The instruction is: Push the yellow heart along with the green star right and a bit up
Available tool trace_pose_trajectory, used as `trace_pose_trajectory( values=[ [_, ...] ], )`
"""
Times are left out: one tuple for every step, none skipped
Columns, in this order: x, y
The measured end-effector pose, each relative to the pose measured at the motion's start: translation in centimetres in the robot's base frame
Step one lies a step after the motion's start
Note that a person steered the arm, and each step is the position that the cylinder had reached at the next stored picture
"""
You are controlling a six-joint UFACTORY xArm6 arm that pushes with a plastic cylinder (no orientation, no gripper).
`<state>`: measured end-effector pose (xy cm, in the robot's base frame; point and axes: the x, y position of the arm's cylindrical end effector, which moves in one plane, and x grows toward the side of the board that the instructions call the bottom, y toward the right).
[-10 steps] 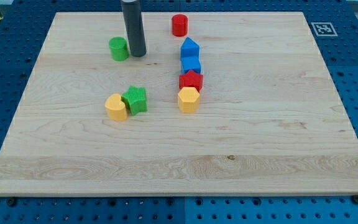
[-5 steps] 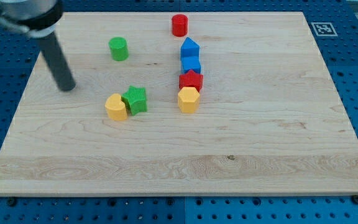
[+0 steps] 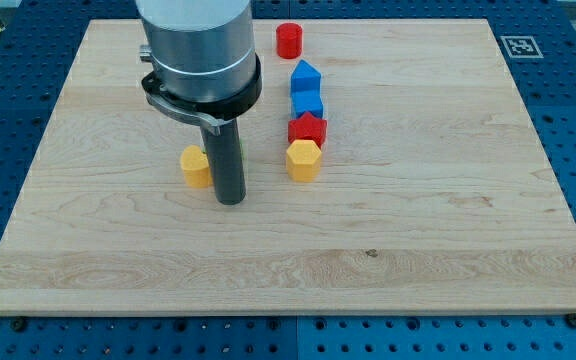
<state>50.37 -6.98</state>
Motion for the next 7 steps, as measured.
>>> trace_pose_trajectory(
  values=[
    [0.0, -1.8],
    [-0.1, -1.8],
    [-0.1, -1.8],
    [-1.1, -1.8],
    [-3.0, -1.8],
    [-4.3, -1.8],
    [-4.6, -1.8]
  ],
)
